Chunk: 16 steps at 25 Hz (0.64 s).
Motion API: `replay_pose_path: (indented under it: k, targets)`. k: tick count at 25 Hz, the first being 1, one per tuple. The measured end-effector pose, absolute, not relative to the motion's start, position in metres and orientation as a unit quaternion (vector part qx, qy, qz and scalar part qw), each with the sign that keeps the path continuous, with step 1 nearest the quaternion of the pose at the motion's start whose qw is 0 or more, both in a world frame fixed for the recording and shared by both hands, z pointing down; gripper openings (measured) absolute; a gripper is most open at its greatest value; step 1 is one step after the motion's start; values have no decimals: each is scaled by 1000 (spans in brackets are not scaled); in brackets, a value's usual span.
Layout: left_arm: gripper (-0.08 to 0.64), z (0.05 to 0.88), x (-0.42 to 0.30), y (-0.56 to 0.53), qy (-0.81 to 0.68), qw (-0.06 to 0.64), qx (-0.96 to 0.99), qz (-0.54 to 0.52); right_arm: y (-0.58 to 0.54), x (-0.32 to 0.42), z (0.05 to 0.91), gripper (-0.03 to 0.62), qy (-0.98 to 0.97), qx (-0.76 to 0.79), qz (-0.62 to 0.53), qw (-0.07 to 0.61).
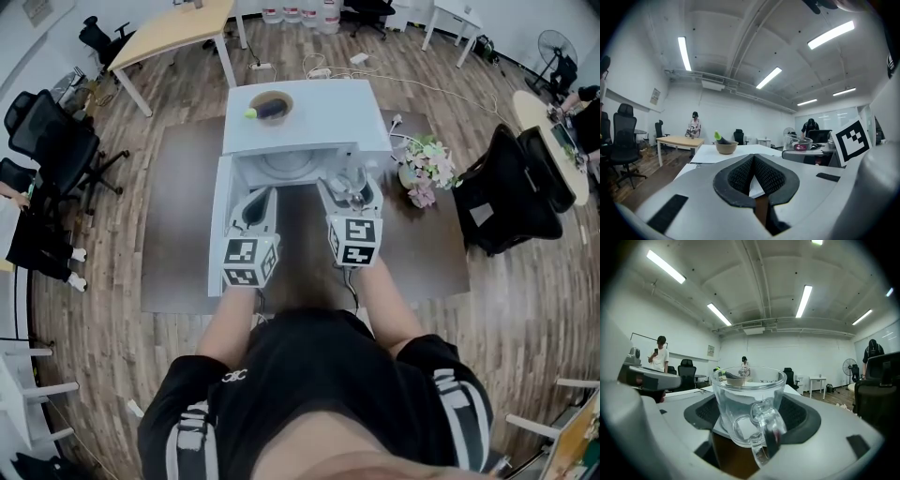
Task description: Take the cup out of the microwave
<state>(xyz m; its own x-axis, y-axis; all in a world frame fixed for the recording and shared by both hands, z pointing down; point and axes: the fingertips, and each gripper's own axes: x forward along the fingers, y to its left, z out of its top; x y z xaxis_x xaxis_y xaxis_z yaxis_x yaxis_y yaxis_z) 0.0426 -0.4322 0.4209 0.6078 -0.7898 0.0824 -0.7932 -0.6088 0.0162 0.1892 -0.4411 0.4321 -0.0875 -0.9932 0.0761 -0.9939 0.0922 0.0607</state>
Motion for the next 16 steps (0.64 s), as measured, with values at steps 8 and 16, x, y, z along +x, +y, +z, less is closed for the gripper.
replay_pose_path:
  k: [8,16]
  targets:
    - [3,415,45,-427,-445,19,895,35,-438,193,431,374,-739,672,13,48]
    - [3,413,41,-418,-451,18,892,38,-433,189,427,374,-745,666,12,34]
